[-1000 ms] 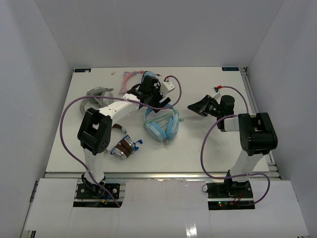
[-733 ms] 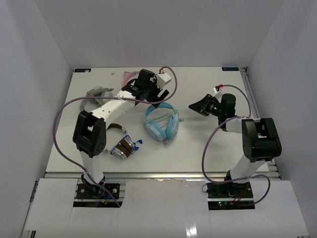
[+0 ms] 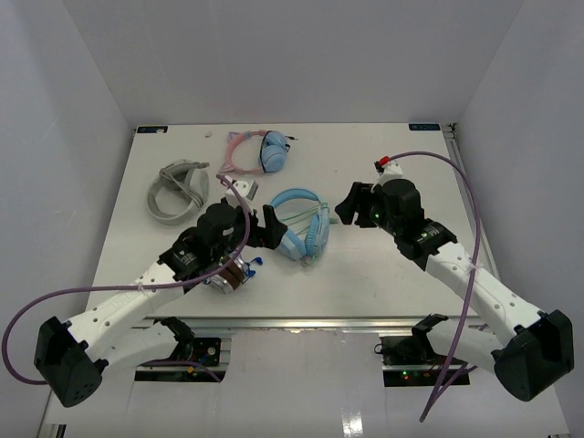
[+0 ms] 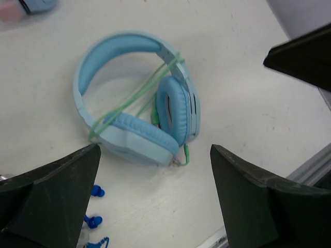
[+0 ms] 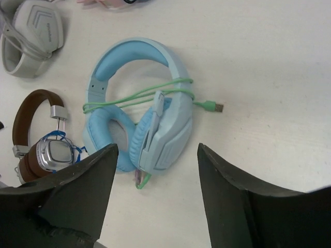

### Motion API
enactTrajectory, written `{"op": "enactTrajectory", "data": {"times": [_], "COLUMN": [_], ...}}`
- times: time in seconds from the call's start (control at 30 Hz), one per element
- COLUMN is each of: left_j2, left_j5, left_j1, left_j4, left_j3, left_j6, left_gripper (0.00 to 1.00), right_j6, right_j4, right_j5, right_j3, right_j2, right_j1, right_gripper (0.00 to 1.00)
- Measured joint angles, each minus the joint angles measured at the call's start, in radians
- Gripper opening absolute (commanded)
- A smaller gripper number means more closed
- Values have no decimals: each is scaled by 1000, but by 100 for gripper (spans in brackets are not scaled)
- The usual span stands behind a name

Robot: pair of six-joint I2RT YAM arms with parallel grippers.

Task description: Wrap the headphones

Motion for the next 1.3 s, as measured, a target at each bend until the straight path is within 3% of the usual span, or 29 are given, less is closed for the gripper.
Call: {"op": "enactTrajectory", "data": {"times": [0.07, 0.17, 0.43, 1.3], "left_j2": [-23, -64, -255, -284], "left_j5": [-38, -69, -147, -306], "left_j1": [-50, -100, -108, -108], "left_j4": [5, 39, 204, 254], "left_j3": [-51, -115, -310, -330], "left_j6": [-12, -23, -22, 18], "left_gripper": [98, 98, 98, 98], "right_j6": [-9, -17, -12, -34], "right_j4": [-15, -24, -3, 41], "right_j5": [22, 38, 71, 40], "right_j3": [-31, -74, -151, -163], "right_j2": [-38, -77, -137, -207], "right_j1": [2, 8, 21, 32], "right_gripper": [98, 95, 90, 91]}}
